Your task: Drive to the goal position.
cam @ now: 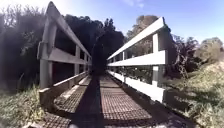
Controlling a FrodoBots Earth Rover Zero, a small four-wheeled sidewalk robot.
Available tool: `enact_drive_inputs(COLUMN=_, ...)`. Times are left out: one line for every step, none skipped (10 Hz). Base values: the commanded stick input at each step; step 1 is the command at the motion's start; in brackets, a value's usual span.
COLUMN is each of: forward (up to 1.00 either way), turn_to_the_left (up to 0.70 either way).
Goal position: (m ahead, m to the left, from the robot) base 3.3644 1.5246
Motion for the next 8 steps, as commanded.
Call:
enact_drive_inputs(forward=0.07, turn_to_the_left=0.00)
enact_drive_inputs(forward=0.07, turn_to_the_left=0.00)
enact_drive_inputs(forward=0.05, turn_to_the_left=0.00)
enact_drive_inputs(forward=0.05, turn_to_the_left=0.00)
enact_drive_inputs(forward=0.28, turn_to_the_left=0.00)
enact_drive_inputs(forward=0.68, turn_to_the_left=0.00)
enact_drive_inputs(forward=1.00, turn_to_the_left=0.00)
enact_drive_inputs(forward=1.00, turn_to_the_left=0.00)
